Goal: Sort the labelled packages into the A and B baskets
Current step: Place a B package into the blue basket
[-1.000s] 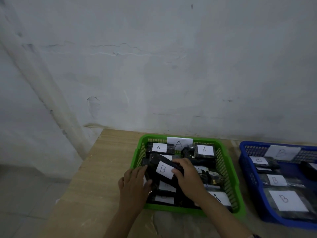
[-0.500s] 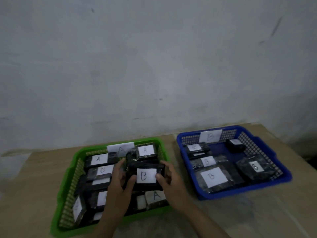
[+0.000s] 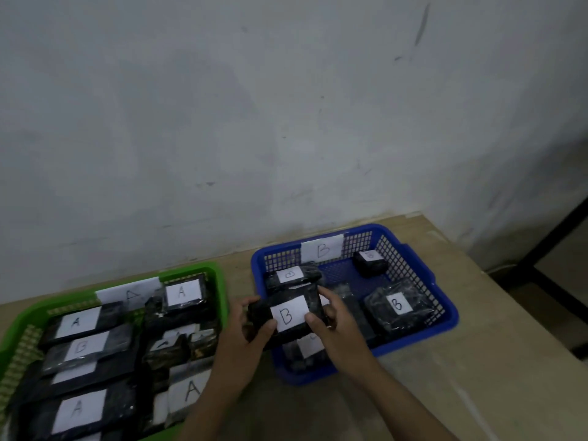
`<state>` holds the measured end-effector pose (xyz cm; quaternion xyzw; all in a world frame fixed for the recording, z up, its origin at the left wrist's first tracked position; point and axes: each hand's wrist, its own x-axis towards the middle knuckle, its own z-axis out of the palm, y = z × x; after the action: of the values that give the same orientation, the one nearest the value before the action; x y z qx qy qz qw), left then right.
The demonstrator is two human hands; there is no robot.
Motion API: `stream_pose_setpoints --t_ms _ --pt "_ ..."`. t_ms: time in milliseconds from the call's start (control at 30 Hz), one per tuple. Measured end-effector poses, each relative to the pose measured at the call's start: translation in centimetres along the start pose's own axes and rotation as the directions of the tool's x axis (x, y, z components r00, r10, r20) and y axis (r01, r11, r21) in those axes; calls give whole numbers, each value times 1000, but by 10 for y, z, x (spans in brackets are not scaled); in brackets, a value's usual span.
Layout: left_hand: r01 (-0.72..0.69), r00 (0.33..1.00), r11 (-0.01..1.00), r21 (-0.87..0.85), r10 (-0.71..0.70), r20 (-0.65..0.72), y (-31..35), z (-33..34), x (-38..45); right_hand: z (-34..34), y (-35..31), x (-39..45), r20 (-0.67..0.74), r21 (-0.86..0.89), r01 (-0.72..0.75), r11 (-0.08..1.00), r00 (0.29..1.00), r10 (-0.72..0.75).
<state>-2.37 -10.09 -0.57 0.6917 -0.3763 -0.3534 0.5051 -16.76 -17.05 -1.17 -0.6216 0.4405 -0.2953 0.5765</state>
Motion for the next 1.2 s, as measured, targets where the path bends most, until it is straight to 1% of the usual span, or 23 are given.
stream_pose_setpoints --t_ms 67,100,200,267,367,400,500,567,667,700,733,767,800,833,867,900,933,967,1067,1133,1200 --pt "-26 999 999 40 25 30 3 16 4 -17 1 3 -1 -20 4 1000 1000 -4" --pt "-44 999 996 72 43 21 4 23 7 -27 0 5 -15 -36 7 999 1000 -7" --pt "-103 990 958 267 125 -68 0 42 18 -59 3 16 -124 -82 -12 997 992 2" --pt "-125 981 910 394 172 -86 -6 51 24 -80 8 23 -196 -86 -36 996 980 19" --pt "-111 986 830 546 161 -44 -15 62 30 -104 14 30 -264 -91 -56 994 964 30" --pt "-99 986 807 581 157 -49 -18 64 31 -110 16 32 -282 -83 -54 995 959 29" --pt "-57 984 762 645 153 -93 -28 64 34 -122 21 39 -335 -67 -43 997 942 18" --pt "-41 987 728 684 137 -87 -35 61 37 -126 24 44 -354 -74 -53 996 935 24" --pt "-78 987 600 796 161 -25 -39 57 42 -126 26 50 -354 -117 -67 991 935 21" --pt "-74 989 563 823 147 -12 -37 56 43 -127 25 54 -357 -123 -64 990 934 16" --pt "-87 986 539 838 166 -5 -34 57 45 -127 24 57 -361 -122 -65 990 933 17" --pt "-131 976 536 834 219 12 -29 60 46 -127 21 62 -359 -116 -63 991 933 17" --pt "-164 973 589 791 228 32 -19 64 47 -127 18 66 -346 -108 -59 992 938 18" --pt "-187 971 694 696 237 25 -9 71 49 -126 14 69 -316 -103 -41 994 949 6" --pt "-169 980 822 544 201 -1 3 77 52 -124 11 72 -274 -104 -23 994 962 -7" --pt "-117 993 934 338 112 32 16 84 57 -121 8 74 -226 -110 -5 994 974 -20" --pt "-55 996 985 165 43 75 24 91 64 -118 5 75 -178 -120 3 993 984 -24" --pt "-32 994 997 75 24 108 32 97 70 -116 4 76 -138 -124 10 992 990 -27" --pt "-112 986 992 55 104 127 44 112 86 -117 3 81 -99 -107 33 994 994 -44" --pt "-93 990 995 43 88 112 44 118 94 -127 4 86 -130 -137 58 989 989 -76" --pt "-77 994 995 62 72 83 38 122 103 -145 8 92 -223 -242 69 968 967 -125"
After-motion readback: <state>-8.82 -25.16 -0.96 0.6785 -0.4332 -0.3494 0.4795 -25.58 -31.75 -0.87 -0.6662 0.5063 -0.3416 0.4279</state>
